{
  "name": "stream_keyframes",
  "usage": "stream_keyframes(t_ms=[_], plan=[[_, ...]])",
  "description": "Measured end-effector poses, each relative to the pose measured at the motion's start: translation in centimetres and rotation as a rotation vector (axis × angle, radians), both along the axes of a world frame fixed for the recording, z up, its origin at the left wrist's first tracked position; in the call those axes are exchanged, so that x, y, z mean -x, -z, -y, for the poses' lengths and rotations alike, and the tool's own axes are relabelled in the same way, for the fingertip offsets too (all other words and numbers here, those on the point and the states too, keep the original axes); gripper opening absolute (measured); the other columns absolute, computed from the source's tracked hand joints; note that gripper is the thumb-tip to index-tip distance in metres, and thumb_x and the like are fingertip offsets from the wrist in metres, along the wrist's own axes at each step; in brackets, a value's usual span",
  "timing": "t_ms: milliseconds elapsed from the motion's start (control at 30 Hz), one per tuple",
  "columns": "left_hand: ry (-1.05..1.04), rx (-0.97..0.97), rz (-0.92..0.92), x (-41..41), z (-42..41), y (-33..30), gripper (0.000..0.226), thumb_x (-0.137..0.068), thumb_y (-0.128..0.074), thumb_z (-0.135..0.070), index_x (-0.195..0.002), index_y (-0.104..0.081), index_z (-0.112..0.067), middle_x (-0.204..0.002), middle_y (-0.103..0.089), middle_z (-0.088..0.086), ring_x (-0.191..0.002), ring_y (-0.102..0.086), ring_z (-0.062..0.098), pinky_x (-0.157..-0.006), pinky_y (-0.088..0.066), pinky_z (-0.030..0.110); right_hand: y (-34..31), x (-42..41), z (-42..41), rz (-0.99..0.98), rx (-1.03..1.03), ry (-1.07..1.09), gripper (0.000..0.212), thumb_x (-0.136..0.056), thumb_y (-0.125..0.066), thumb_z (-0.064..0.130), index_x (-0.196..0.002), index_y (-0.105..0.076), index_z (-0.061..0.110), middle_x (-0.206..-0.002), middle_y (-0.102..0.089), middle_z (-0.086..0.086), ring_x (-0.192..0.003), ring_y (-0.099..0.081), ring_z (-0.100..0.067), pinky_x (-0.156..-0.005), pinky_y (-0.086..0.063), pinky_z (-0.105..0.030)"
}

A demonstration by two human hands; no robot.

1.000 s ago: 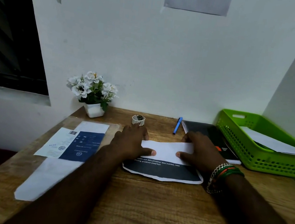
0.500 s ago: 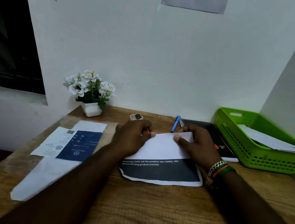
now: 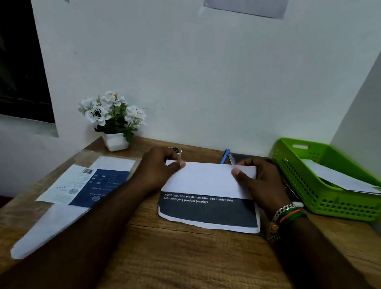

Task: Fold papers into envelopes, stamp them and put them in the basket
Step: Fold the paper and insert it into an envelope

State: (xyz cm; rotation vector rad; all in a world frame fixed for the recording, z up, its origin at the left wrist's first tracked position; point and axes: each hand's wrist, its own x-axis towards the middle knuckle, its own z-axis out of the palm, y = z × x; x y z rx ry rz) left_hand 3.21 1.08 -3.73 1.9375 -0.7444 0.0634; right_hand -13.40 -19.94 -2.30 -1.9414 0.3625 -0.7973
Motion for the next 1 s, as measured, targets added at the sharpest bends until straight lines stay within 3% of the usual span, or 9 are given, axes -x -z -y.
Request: stream_keyframes(t_ms=[167, 267, 400, 467, 533, 633, 700, 833, 1000], plan=[[-0.027, 0.019, -0.020, -0.3, -0.5, -0.2, 0.005, -0.089, -0.080, -0.023, -0.086, -0.078, -0.019, -0.111, -0.076, -0.006, -0.108, -0.067, 0.009, -0.097, -0.049, 0.032, -0.2, 0.2, 0.7, -0.043, -0.081, 0.021, 0.010, -0.093, -0.071, 0.014, -0.084, -0.075, 0.017, -0.079, -0.076, -0.007, -0.067, -0.066, -0.013, -0.058, -0.052, -0.026], [-0.018, 0.016, -0.017, -0.2, -0.5, -0.2, 0.004, -0.088, -0.080, -0.020, -0.085, -0.078, -0.018, -0.106, -0.077, -0.005, -0.104, -0.068, 0.008, -0.091, -0.047, 0.028, -0.1, 0.3, 1.5, -0.070, -0.070, 0.089, 0.009, -0.093, -0.072, 0.013, -0.085, -0.076, 0.014, -0.086, -0.076, -0.017, -0.072, -0.064, -0.021, -0.063, -0.055, -0.035], [-0.021, 0.012, 0.012, 0.1, -0.4, -0.7, 0.005, -0.089, -0.079, -0.018, -0.085, -0.078, -0.021, -0.101, -0.074, -0.013, -0.099, -0.066, 0.002, -0.087, -0.047, 0.026, -0.3, 0.4, 1.6, -0.055, -0.006, 0.089, 0.016, -0.095, -0.067, 0.010, -0.089, -0.075, 0.022, -0.085, -0.074, -0.012, -0.071, -0.062, -0.026, -0.063, -0.056, -0.045], [0.008, 0.038, 0.048, 0.1, -0.8, -1.3, 0.010, -0.087, -0.081, -0.017, -0.082, -0.076, -0.024, -0.093, -0.074, -0.018, -0.094, -0.067, 0.000, -0.080, -0.047, 0.023, -0.8, 0.7, 1.3, -0.041, -0.005, 0.028, 0.013, -0.095, -0.067, 0.008, -0.097, -0.075, 0.017, -0.078, -0.069, -0.012, -0.062, -0.056, -0.026, -0.056, -0.053, -0.041], [0.024, 0.043, 0.084, 0.3, -1.3, -2.0, 0.012, -0.083, -0.083, -0.017, -0.078, -0.076, -0.025, -0.085, -0.075, -0.016, -0.086, -0.068, -0.001, -0.073, -0.046, 0.022, -1.2, 1.0, 1.4, -0.033, 0.079, -0.016, 0.013, -0.089, -0.073, 0.005, -0.096, -0.076, 0.015, -0.073, -0.069, -0.005, -0.060, -0.058, -0.021, -0.052, -0.052, -0.033], [0.058, 0.014, 0.104, 1.1, -1.8, -2.6, 0.011, -0.075, -0.086, -0.017, -0.073, -0.076, -0.023, -0.079, -0.076, -0.014, -0.077, -0.069, 0.001, -0.072, -0.053, 0.025, -1.6, 1.4, 1.1, -0.085, 0.286, -0.064, 0.020, -0.078, -0.075, -0.001, -0.079, -0.072, 0.019, -0.073, -0.072, 0.008, -0.065, -0.062, -0.001, -0.059, -0.048, -0.017], [0.137, -0.038, 0.096, 1.8, -1.8, -2.7, 0.012, -0.074, -0.086, -0.020, -0.070, -0.076, -0.020, -0.074, -0.075, -0.012, -0.070, -0.069, 0.002, -0.071, -0.056, 0.029, -1.8, 1.6, 1.0, -0.154, 0.412, -0.104, 0.018, -0.073, -0.075, 0.002, -0.074, -0.070, 0.019, -0.073, -0.072, 0.004, -0.068, -0.063, -0.006, -0.062, -0.049, -0.024], [0.237, -0.209, 0.051, 3.2, -1.3, -2.4, 0.035, -0.082, -0.083, -0.045, -0.070, -0.074, -0.013, -0.068, -0.071, 0.001, -0.062, -0.062, 0.003, -0.062, -0.048, 0.023, -2.3, 2.0, 0.5, -0.331, 0.532, -0.265, 0.014, -0.071, -0.078, 0.008, -0.072, -0.070, 0.020, -0.072, -0.071, 0.002, -0.067, -0.065, -0.014, -0.066, -0.054, -0.034], [0.276, -0.471, 0.096, 4.0, -0.9, -1.5, 0.025, -0.077, -0.086, -0.048, -0.086, -0.075, -0.027, -0.089, -0.072, -0.011, -0.088, -0.064, 0.002, -0.084, -0.058, 0.032, -1.4, 1.5, -0.3, -0.579, 0.635, -0.374, 0.012, -0.072, -0.077, 0.023, -0.080, -0.071, 0.030, -0.086, -0.070, 0.011, -0.078, -0.066, -0.006, -0.075, -0.056, -0.027]])
